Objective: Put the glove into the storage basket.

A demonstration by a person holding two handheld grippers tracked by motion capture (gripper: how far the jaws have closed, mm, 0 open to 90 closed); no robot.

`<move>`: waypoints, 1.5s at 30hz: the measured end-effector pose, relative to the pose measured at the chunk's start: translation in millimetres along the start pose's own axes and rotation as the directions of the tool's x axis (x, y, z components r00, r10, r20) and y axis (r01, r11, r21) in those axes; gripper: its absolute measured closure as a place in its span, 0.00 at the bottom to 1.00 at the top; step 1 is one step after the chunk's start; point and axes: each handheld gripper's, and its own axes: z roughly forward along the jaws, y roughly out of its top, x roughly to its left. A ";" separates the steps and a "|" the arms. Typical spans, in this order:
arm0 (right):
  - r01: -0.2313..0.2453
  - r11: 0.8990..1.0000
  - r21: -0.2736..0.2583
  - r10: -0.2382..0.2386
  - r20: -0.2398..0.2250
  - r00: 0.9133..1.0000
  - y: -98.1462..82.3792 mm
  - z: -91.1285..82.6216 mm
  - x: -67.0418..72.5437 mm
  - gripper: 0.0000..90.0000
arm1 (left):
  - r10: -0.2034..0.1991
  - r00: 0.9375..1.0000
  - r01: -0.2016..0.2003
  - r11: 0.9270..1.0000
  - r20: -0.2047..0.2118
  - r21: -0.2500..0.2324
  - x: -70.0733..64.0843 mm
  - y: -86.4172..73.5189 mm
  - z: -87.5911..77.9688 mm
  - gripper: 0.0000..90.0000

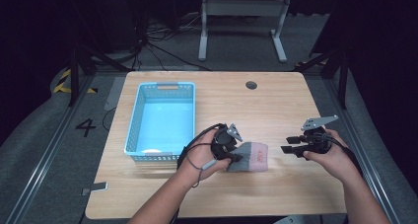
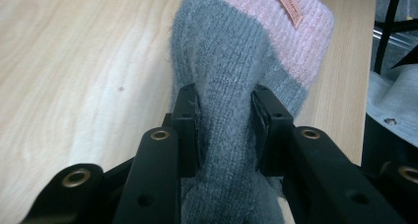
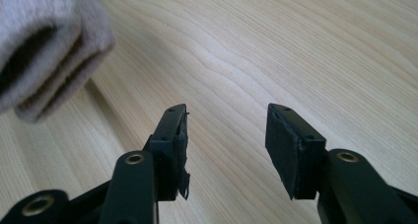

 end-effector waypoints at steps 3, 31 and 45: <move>0.005 1.000 0.000 -0.005 -0.007 1.000 3.0 1.9 -0.5 0.57 | -0.006 1.000 0.006 1.000 -0.007 -0.005 4.0 -0.7 -8.6 0.76; -0.029 0.999 0.015 0.028 0.018 0.999 -7.6 -0.2 -1.7 0.58 | -0.047 0.993 0.043 0.998 -0.105 -0.034 58.8 -19.7 -80.4 0.76; -0.048 0.999 0.021 0.047 0.031 0.998 -19.2 -4.5 3.3 0.57 | -0.086 0.982 0.076 0.995 -0.168 -0.062 91.0 -35.3 -114.9 0.76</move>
